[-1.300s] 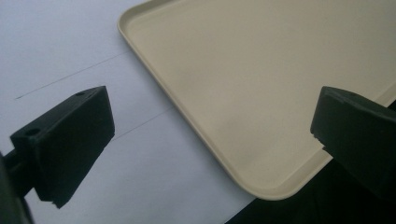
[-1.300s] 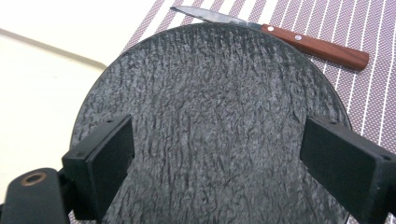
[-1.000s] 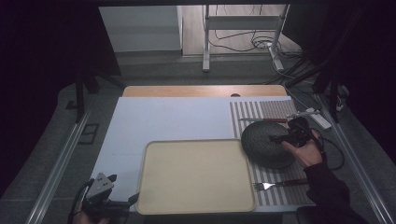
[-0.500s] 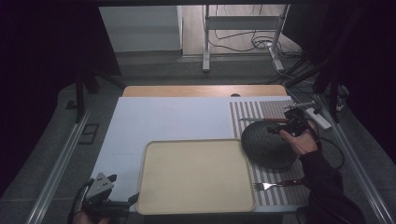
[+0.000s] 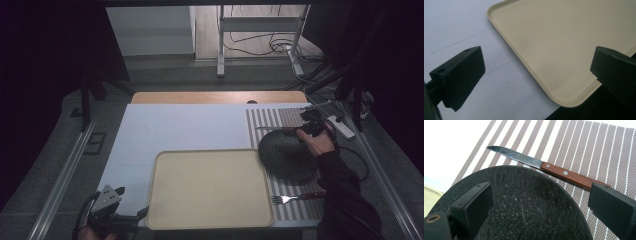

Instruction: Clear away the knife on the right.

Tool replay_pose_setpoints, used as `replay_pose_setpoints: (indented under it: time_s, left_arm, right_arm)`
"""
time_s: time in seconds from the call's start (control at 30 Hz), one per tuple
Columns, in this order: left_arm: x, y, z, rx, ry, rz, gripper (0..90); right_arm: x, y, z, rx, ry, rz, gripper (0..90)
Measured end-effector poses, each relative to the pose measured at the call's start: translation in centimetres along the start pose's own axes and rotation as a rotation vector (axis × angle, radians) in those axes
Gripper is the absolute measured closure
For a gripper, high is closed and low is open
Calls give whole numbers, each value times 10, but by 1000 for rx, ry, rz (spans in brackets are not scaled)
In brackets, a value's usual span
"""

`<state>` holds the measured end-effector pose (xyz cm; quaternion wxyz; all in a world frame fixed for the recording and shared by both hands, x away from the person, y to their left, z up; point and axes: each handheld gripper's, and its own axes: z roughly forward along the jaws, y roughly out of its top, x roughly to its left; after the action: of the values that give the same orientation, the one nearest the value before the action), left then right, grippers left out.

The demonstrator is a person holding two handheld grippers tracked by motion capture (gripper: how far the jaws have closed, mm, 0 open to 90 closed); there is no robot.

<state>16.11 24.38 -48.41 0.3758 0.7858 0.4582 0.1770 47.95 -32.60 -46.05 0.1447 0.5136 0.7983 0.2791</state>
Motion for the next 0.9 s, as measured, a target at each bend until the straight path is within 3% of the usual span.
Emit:
replay_pose_setpoints:
  time_s: [0.7, 0.8, 0.9]
  left_arm:
    - [0, 0, 1, 4, -1, 3, 0]
    - [-1, 0, 1, 4, -1, 6, 0]
    - [-1, 0, 1, 5, -1, 8, 0]
  right_arm:
    - [-17, 25, 25, -17, -19, 10, 77]
    - [-20, 26, 28, -10, -13, 10, 142]
    - [-25, 28, 30, -2, -16, 12, 290]
